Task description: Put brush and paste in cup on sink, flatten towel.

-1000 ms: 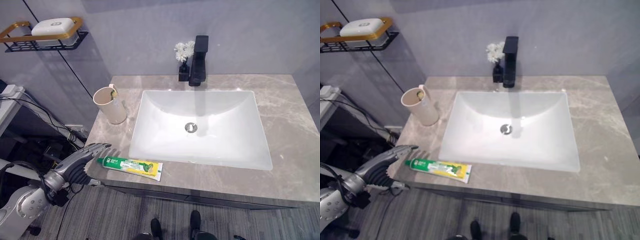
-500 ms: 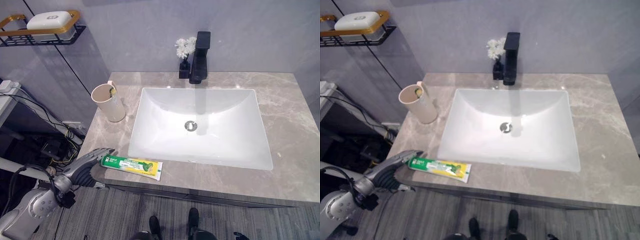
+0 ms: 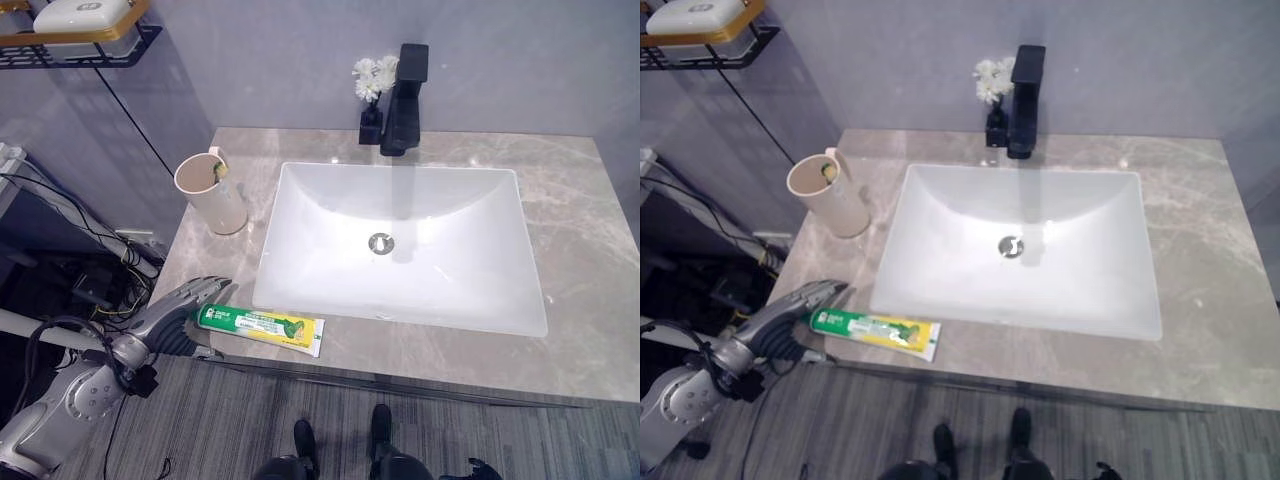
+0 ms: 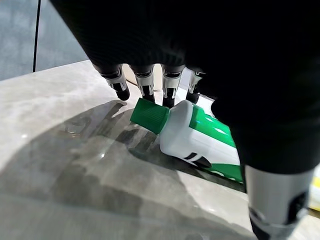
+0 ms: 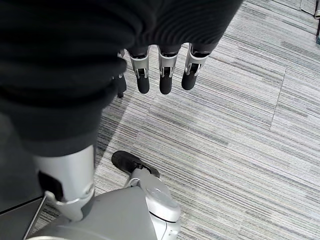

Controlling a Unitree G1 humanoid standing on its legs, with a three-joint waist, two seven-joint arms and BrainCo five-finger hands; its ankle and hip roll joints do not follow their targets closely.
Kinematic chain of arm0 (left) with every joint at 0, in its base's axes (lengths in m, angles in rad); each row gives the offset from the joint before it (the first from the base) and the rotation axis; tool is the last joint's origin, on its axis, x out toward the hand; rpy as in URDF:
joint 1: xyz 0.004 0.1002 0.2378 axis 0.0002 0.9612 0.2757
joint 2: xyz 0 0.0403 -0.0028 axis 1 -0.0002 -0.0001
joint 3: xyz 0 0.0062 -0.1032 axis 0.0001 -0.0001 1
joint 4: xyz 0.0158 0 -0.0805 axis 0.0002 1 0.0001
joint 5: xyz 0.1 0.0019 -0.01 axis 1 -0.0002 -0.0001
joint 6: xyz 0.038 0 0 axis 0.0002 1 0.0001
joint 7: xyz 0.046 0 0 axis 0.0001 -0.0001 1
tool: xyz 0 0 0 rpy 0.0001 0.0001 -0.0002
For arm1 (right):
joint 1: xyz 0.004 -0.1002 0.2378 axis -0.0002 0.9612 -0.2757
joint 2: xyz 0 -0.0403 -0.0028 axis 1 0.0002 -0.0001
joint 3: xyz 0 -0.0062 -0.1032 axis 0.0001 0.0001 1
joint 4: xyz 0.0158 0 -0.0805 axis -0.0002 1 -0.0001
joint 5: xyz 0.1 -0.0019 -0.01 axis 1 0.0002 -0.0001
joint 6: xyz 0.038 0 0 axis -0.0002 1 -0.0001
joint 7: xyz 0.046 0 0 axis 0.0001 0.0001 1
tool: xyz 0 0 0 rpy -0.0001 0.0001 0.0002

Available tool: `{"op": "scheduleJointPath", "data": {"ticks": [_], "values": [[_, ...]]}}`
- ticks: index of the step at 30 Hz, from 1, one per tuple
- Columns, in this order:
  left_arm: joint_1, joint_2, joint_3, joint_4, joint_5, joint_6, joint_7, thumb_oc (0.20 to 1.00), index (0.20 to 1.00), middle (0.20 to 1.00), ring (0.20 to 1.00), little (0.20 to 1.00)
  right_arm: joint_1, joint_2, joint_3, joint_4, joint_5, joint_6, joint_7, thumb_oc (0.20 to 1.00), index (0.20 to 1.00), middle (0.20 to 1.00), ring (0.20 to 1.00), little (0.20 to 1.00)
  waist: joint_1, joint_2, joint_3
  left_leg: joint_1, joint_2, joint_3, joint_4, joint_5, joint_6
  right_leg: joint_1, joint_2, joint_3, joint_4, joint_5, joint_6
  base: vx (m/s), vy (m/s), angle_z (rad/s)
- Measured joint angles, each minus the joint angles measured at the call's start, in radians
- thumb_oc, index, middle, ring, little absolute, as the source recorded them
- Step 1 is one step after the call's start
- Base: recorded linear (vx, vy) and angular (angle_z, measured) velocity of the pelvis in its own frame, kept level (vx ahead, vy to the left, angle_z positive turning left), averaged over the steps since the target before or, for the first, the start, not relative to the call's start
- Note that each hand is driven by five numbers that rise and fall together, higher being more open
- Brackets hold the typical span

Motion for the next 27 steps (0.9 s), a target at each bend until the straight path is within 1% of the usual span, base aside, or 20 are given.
{"op": "scheduleJointPath", "data": {"ticks": [6, 8, 9, 10, 11, 15, 17, 19, 23, 27], "values": [[-0.002, -0.018, -0.001, 0.011, 0.03, -0.006, 0.032, 1.0, 1.0, 1.0, 1.0, 1.0, -0.001, 0.0, 0.008, -0.003, 0.0, -0.001, -0.003, 1.0, 1.0, 1.0, 1.0, 1.0, -0.002, 0.0, 0.003, -0.001, 0.001, 0.002, 0.0, -0.001, -0.001, -0.003, 0.001, 0.004, 0.0, 0.0, 0.0, 0.0, 0.001, -0.02], [-0.004, -0.018, -0.002, 0.012, 0.031, -0.006, 0.037, 0.896, 0.896, 0.896, 0.896, 0.896, -0.001, 0.0, 0.009, -0.003, 0.0, -0.001, -0.004, 1.0, 1.0, 1.0, 1.0, 1.0, -0.002, 0.001, 0.006, -0.002, 0.001, 0.003, 0.0, -0.001, -0.001, -0.004, 0.001, 0.005, 0.0, 0.0, 0.0, 0.0, 0.0, 0.0], [-0.008, -0.018, -0.003, 0.012, 0.032, -0.006, 0.041, 0.699, 0.699, 0.699, 0.699, 0.699, -0.001, 0.0, 0.009, -0.004, 0.0, -0.001, -0.005, 1.0, 1.0, 1.0, 1.0, 1.0, -0.002, 0.002, 0.01, -0.002, 0.001, 0.003, 0.0, -0.001, -0.002, -0.004, 0.001, 0.005, 0.0, 0.0, 0.0, 0.0, 0.0, 0.0], [-0.01, -0.018, -0.002, 0.012, 0.038, -0.008, 0.046, 0.699, 0.699, 0.699, 0.699, 0.699, -0.002, 0.0, 0.009, -0.004, 0.0, -0.001, -0.006, 1.0, 1.0, 1.0, 1.0, 1.0, -0.002, 0.002, 0.013, -0.002, 0.001, 0.003, 0.0, -0.001, -0.002, -0.005, 0.001, 0.005, 0.0, 0.001, 0.001, 0.0, 0.0, 0.0], [-0.011, -0.018, -0.002, 0.011, 0.038, -0.01, 0.052, 0.592, 0.592, 0.592, 0.592, 0.592, -0.002, 0.0, 0.009, -0.004, 0.0, -0.001, -0.008, 1.0, 1.0, 1.0, 1.0, 1.0, -0.001, 0.004, 0.015, -0.004, 0.001, 0.003, 0.0, -0.002, -0.003, -0.007, 0.001, 0.005, 0.0, 0.001, 0.001, 0.0, 0.0, 0.0], [-0.05, -0.019, 0.015, 0.02, 0.039, -0.008, 0.067, 0.536, 0.536, 0.536, 0.536, 0.536, -0.006, -0.001, 0.009, -0.007, 0.0, -0.001, -0.021, 1.0, 1.0, 1.0, 1.0, 1.0, -0.003, 0.009, 0.02, -0.016, 0.001, 0.003, 0.0, -0.002, -0.003, -0.017, 0.002, 0.005, 0.0, 0.002, 0.0, 0.0, 0.0, 0.0], [-0.076, -0.019, 0.016, 0.033, 0.04, -0.007, 0.074, 0.429, 0.429, 0.429, 0.429, 0.429, -0.01, -0.001, 0.016, -0.008, 0.0, -0.001, -0.021, 1.0, 1.0, 1.0, 1.0, 1.0, -0.005, 0.011, 0.02, -0.017, 0.001, 0.005, 0.0, 0.0, 0.0, -0.019, 0.002, 0.005, 0.0, 0.003, 0.0, 0.0, -0.002, -0.02], [-0.093, -0.019, 0.015, 0.043, 0.042, -0.007, 0.08, 0.2, 0.2, 0.2, 0.2, 0.2, -0.021, -0.001, 0.018, -0.009, 0.0, -0.001, -0.022, 1.0, 1.0, 1.0, 1.0, 1.0, -0.007, 0.011, 0.02, -0.017, 0.001, 0.005, 0.0, 0.0, 0.0, -0.02, 0.003, 0.005, 0.0, 0.005, -0.003, 0.0, 0.0, 0.0], [-0.121, -0.016, 0.003, 0.046, 0.091, -0.008, 0.088, 0.2, 0.2, 0.2, 0.2, 0.2, -0.035, -0.003, 0.018, -0.011, 0.0, -0.001, -0.023, 1.0, 1.0, 1.0, 1.0, 1.0, -0.008, 0.014, 0.021, -0.017, 0.002, 0.004, 0.001, 0.0, 0.0, -0.019, 0.004, 0.005, 0.0, 0.006, -0.004, 0.0, 0.0, 0.0], [-0.119, -0.019, -0.039, 0.052, 0.131, -0.007, 0.086, 0.2, 0.2, 0.2, 0.2, 0.2, -0.044, -0.005, 0.013, -0.008, 0.02, -0.002, -0.023, 1.0, 1.0, 1.0, 1.0, 1.0, -0.016, 0.019, 0.025, -0.003, 0.002, 0.005, 0.004, 0.0, 0.0, -0.007, 0.005, 0.006, 0.0, 0.006, -0.005, 0.04, 0.018, -0.01]]}}
